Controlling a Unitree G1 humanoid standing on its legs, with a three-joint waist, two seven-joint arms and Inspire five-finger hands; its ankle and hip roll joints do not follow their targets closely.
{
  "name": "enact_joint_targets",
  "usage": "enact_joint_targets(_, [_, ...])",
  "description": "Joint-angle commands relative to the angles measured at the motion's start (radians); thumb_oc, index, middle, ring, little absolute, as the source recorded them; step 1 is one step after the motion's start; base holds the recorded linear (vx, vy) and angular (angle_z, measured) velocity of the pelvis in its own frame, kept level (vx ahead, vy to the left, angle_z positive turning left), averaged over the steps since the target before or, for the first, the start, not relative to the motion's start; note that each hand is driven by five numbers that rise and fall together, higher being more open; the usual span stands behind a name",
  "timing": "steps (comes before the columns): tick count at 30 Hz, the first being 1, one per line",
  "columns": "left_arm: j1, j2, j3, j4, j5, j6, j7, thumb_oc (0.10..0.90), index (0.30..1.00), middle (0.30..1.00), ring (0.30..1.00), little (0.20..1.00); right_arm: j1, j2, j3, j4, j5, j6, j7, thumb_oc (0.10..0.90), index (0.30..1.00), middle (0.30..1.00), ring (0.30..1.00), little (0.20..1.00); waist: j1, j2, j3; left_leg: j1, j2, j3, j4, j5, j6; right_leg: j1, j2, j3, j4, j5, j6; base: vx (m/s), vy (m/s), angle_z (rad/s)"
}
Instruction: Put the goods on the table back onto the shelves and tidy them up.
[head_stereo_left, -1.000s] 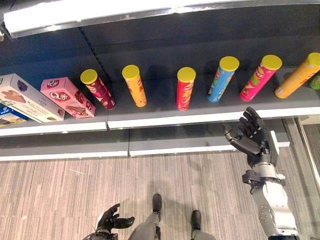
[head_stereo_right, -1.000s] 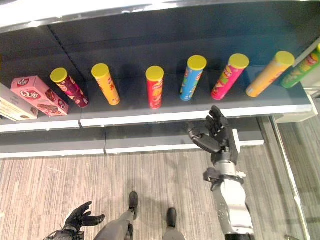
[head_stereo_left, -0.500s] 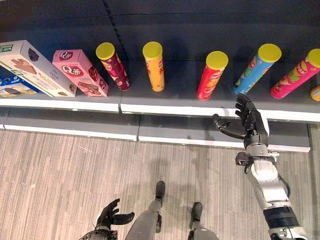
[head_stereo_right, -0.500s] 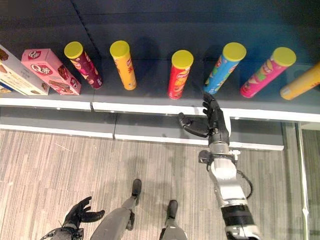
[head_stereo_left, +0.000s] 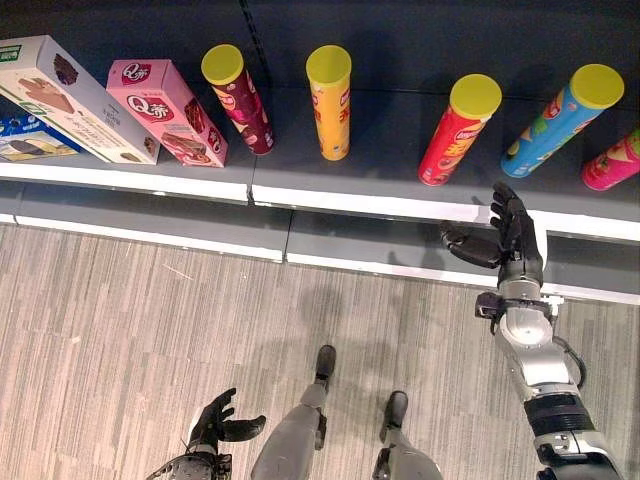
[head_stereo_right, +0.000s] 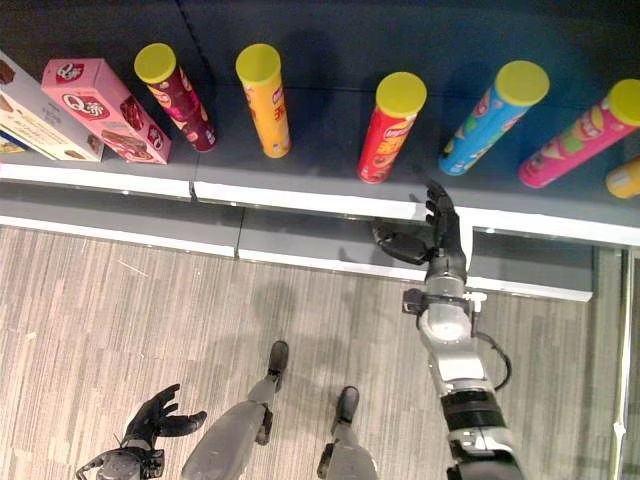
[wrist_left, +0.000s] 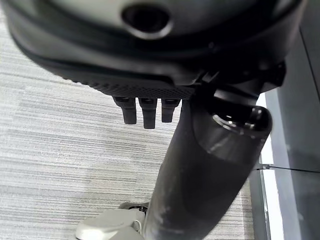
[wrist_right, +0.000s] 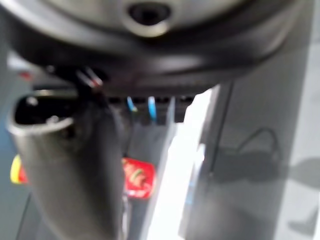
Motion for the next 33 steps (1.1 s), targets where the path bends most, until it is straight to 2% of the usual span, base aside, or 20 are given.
enact_joint_targets(1, [0.0, 0.061, -0.017, -0.002, -0.023, -0.03, 0.031, 0.8, 0.9, 0.9, 0.9, 0.9, -0.093, -0.101, 0.003, -0.025, -0.024, -0.078, -0.059, 0.8, 0.9, 0.9, 0.9, 0.9, 0.027, -0.021, -0.061, 0.001, 0.062, -0.018, 0.011, -0.083, -0.092, -0.041, -0.121, 0.003, 0.035, 0.043, 0.091, 0.0, 0.001, 0.09])
enact_joint_targets(20, [0.008, 0.083, -0.068, -0.04, -0.049, -0.04, 0.026, 0.8, 0.9, 0.9, 0.9, 0.9, -0.312, -0.207, 0.073, 0.188, 0.006, -0.066, -0.11, 0.8, 0.9, 0.9, 0.9, 0.9, 0.069, -0.003, -0.045, -0.026, 0.048, -0.044, 0.012, -0.079, -0.093, -0.054, -0.127, -0.008, 0.035, 0.045, 0.094, 0.0, 0.0, 0.01])
enact_joint_targets(33, [0.011, 0.095, -0.087, -0.068, -0.076, -0.045, 0.026, 0.8, 0.9, 0.9, 0.9, 0.9, -0.414, -0.227, 0.129, 0.284, 0.04, -0.06, -0.104, 0.8, 0.9, 0.9, 0.9, 0.9, 0.09, 0.001, -0.041, -0.044, 0.042, -0.056, 0.012, -0.078, -0.091, -0.066, -0.127, -0.012, 0.029, 0.048, 0.095, 0.01, -0.001, 0.04])
